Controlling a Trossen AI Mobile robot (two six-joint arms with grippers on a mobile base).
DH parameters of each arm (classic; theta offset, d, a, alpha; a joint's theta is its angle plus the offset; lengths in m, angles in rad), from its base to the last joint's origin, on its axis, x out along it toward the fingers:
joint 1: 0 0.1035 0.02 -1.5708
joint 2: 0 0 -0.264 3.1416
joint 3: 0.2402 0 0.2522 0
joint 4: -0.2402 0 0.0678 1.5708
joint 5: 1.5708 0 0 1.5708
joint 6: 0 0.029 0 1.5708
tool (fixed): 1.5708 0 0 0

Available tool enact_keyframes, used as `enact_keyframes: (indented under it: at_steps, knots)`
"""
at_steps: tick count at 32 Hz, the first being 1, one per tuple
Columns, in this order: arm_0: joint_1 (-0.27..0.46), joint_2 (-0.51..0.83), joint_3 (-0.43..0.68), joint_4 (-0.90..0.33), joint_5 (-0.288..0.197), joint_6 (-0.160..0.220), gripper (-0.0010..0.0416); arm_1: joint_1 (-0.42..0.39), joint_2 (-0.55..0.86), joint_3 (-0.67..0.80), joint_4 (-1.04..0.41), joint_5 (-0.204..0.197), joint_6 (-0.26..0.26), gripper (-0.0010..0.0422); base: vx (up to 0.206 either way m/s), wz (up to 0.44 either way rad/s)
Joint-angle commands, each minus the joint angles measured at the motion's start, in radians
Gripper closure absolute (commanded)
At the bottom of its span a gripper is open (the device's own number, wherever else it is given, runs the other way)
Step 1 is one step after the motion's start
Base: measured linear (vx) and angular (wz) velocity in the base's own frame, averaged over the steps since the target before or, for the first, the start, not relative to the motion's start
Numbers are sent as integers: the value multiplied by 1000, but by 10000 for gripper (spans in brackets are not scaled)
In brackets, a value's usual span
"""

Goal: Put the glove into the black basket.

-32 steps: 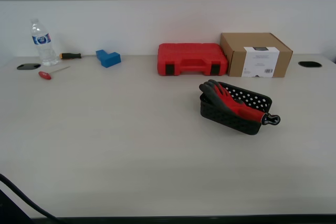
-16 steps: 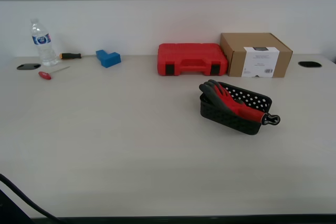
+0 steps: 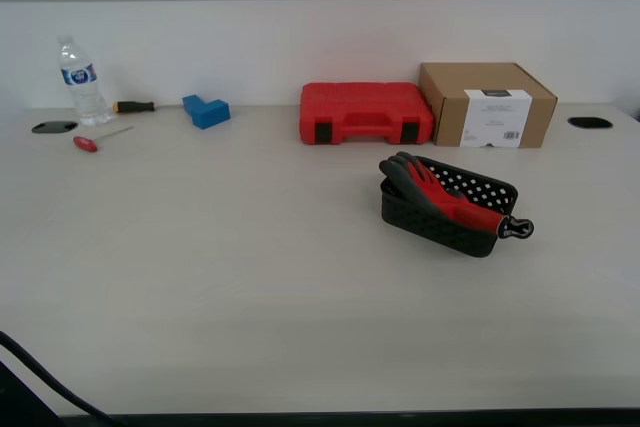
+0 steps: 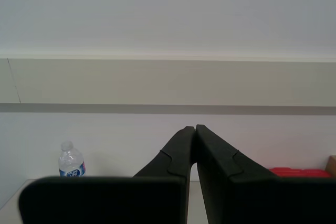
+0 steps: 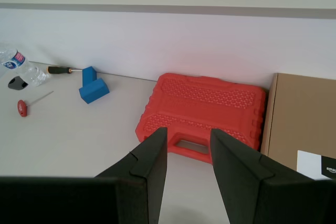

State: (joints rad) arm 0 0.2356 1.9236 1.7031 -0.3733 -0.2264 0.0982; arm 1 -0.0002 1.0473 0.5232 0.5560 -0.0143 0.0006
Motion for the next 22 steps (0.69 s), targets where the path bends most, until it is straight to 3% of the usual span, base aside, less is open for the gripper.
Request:
enact_keyframes:
  at_steps: [1,22]
  knots:
    - [1,0,1,2,0,0,293,0,0,0,5,-1,0,412,0,0]
    - [1,0,1,2,0,0,294,0,0,0,5,0,0,412,0,0]
